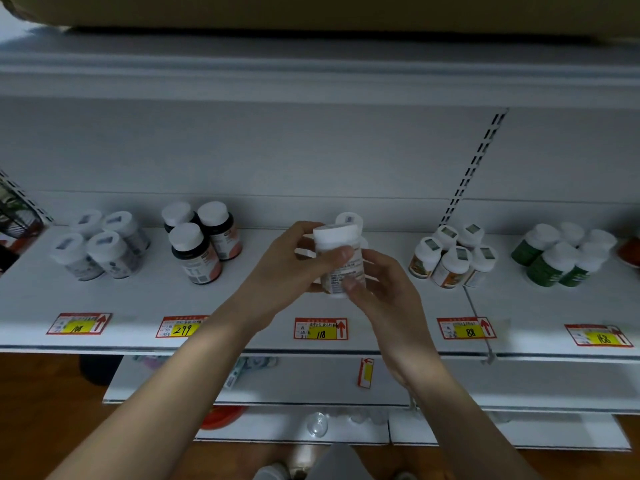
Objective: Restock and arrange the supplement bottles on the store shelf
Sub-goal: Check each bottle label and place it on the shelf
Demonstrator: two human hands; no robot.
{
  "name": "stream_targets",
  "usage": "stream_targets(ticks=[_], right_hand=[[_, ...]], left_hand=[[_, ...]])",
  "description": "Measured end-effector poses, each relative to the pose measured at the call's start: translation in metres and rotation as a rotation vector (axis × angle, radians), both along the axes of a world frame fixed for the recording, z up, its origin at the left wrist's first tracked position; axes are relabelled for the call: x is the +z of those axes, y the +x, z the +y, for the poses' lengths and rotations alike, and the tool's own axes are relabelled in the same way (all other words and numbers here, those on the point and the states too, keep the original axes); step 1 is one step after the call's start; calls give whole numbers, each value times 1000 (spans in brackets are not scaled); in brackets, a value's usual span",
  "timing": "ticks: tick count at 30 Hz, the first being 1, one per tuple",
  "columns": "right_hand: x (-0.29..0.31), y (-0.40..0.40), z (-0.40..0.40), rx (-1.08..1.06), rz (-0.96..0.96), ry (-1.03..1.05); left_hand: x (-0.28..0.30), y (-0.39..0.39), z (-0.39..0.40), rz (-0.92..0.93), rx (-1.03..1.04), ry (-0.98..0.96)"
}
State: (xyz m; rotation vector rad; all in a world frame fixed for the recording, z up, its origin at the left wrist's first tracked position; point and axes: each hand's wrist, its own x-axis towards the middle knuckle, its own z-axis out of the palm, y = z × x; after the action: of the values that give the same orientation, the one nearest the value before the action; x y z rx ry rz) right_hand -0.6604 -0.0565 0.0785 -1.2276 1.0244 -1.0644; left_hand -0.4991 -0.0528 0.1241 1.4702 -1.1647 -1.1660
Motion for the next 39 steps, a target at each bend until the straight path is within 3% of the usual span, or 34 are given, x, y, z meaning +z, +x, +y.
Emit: stream_targets(ticks=[4, 8, 10, 15, 20, 26, 34, 39], right_hand=[[-1, -2, -1, 22, 44, -26], [-1, -2, -1, 95, -229, 143], [-1, -2, 0, 85, -268, 157], [-3, -4, 0, 7, -42, 35], [-6, -6, 1, 30, 20, 6], [2, -9, -3, 130, -297, 201], [-4, -11, -2, 42, -12, 24], [-3, -13, 0, 50, 22, 1]], left_hand=[[0, 0, 1, 21, -7, -25], [-1, 0, 2, 157, 23, -30], [-2, -1, 2, 203, 32, -22], [-4, -3, 2, 132, -13, -26], [-4, -3, 5, 71, -51, -55], [-6, -2, 2, 197, 17, -41], [-7, -6, 7, 118, -39, -35], [-8, -6, 8, 71, -25, -52]])
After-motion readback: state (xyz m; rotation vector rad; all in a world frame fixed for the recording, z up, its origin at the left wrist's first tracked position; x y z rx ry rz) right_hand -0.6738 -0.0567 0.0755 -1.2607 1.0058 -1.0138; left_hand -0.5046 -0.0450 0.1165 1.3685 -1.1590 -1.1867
